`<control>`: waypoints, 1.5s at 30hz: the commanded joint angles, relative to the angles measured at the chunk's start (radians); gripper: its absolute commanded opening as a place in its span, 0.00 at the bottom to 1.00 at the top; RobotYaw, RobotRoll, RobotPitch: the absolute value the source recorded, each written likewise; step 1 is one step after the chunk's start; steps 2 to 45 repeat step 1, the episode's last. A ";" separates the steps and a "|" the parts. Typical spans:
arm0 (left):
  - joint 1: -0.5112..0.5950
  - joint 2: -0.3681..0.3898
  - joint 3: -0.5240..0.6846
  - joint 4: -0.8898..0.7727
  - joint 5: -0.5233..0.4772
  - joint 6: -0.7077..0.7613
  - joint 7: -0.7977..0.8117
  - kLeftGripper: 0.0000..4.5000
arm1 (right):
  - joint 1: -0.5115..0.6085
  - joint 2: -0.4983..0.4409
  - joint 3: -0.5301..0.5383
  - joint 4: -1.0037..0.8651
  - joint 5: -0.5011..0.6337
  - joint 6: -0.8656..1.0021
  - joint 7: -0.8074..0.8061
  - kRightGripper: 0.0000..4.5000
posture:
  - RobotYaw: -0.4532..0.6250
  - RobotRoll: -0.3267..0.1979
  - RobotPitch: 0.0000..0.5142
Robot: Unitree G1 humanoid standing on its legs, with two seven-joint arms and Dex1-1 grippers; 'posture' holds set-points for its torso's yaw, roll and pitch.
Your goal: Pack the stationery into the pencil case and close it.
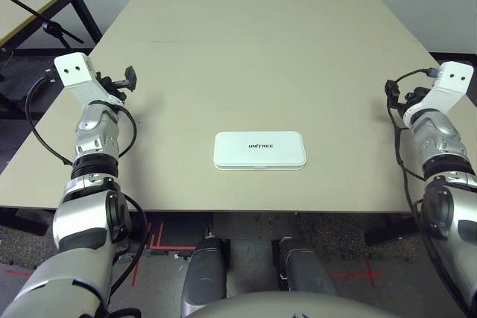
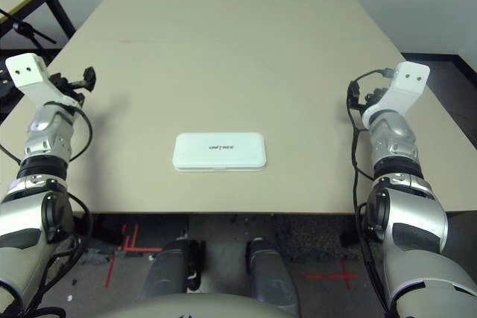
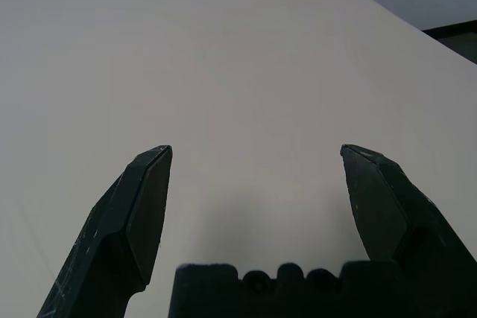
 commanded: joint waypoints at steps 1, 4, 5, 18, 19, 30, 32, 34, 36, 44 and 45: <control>0.021 -0.016 -0.020 -0.004 0.013 -0.007 -0.012 0.99 | 0.003 -0.013 0.001 0.012 -0.013 -0.014 0.005 1.00 | 0.36 0.62 0.17; 0.021 -0.016 -0.020 -0.004 0.013 -0.007 -0.012 0.99 | 0.003 -0.013 0.001 0.012 -0.013 -0.014 0.005 1.00 | 0.36 0.62 0.17; 0.021 -0.016 -0.020 -0.004 0.013 -0.007 -0.012 0.99 | 0.003 -0.013 0.001 0.012 -0.013 -0.014 0.005 1.00 | 0.36 0.62 0.17; 0.021 -0.016 -0.020 -0.004 0.013 -0.007 -0.012 0.99 | 0.003 -0.013 0.001 0.012 -0.013 -0.014 0.005 1.00 | 0.36 0.62 0.17; 0.021 -0.016 -0.020 -0.004 0.013 -0.007 -0.012 0.99 | 0.003 -0.013 0.001 0.012 -0.013 -0.014 0.005 1.00 | 0.36 0.62 0.17; 0.021 -0.016 -0.020 -0.004 0.013 -0.007 -0.012 0.99 | 0.003 -0.013 0.001 0.012 -0.013 -0.014 0.005 1.00 | 0.36 0.62 0.17; 0.021 -0.016 -0.020 -0.004 0.013 -0.007 -0.012 0.99 | 0.003 -0.013 0.001 0.012 -0.013 -0.014 0.005 1.00 | 0.36 0.62 0.17; 0.021 -0.016 -0.020 -0.004 0.013 -0.007 -0.012 0.99 | 0.003 -0.013 0.001 0.012 -0.013 -0.014 0.005 1.00 | 0.36 0.62 0.17; 0.021 -0.016 -0.020 -0.004 0.013 -0.007 -0.012 0.99 | 0.003 -0.013 0.001 0.012 -0.013 -0.014 0.005 1.00 | 0.36 0.62 0.17; 0.021 -0.016 -0.020 -0.004 0.013 -0.007 -0.012 0.99 | 0.003 -0.013 0.001 0.012 -0.013 -0.014 0.005 1.00 | 0.36 0.62 0.17; 0.021 -0.016 -0.020 -0.004 0.013 -0.007 -0.012 0.99 | 0.003 -0.013 0.001 0.012 -0.013 -0.014 0.005 1.00 | 0.36 0.62 0.17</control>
